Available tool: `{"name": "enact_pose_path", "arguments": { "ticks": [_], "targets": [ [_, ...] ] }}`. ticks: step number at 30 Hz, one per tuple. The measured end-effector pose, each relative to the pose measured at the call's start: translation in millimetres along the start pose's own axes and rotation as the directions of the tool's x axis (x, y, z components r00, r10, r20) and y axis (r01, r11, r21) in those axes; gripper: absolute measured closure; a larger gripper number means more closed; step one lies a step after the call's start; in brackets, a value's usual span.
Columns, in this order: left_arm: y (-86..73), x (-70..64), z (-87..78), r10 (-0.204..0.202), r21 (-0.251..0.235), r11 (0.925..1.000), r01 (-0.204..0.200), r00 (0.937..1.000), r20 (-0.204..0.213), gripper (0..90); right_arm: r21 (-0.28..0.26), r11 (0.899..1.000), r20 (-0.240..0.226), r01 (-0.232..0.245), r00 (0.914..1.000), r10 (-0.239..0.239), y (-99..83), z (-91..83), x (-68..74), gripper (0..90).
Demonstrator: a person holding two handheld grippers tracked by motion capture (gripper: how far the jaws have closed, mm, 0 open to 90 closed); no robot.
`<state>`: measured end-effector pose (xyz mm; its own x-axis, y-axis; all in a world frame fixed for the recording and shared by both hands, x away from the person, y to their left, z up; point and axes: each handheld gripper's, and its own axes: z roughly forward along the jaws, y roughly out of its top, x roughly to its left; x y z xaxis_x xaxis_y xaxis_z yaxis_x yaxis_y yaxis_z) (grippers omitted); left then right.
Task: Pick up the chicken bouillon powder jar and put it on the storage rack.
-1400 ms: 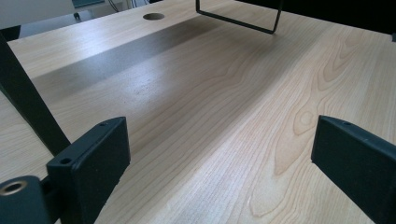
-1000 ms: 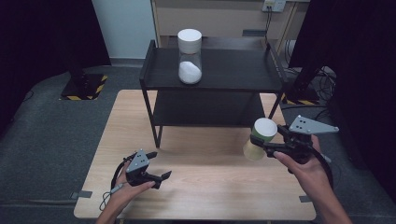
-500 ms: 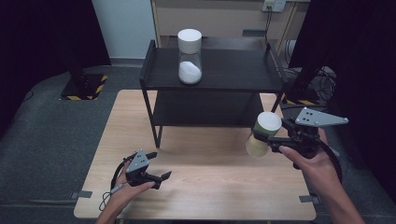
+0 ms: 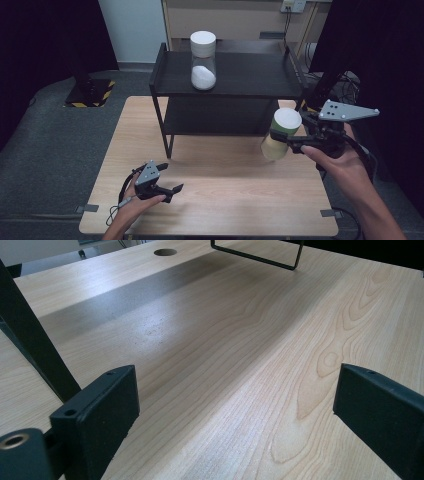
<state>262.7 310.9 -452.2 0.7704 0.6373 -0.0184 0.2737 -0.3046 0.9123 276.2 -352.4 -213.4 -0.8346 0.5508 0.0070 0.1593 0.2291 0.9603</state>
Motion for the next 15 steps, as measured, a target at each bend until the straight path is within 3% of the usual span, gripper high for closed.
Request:
{"name": "enact_pose_path", "arguments": {
  "ticks": [8,15],
  "targets": [
    [0.0,0.1,-0.4,0.004,-0.001,1.0,-0.004,1.0,-0.001,3.3,0.009,1.0,-0.018,0.026,0.9995,-0.026,26.6,5.8,-1.5,34.6],
    [-0.1,0.4,-1.4,0.004,-0.002,1.0,-0.004,1.0,-0.004,3.3,-0.017,1.0,-0.028,0.023,0.9993,-0.024,41.3,8.9,-4.4,34.6]
  ]
}}
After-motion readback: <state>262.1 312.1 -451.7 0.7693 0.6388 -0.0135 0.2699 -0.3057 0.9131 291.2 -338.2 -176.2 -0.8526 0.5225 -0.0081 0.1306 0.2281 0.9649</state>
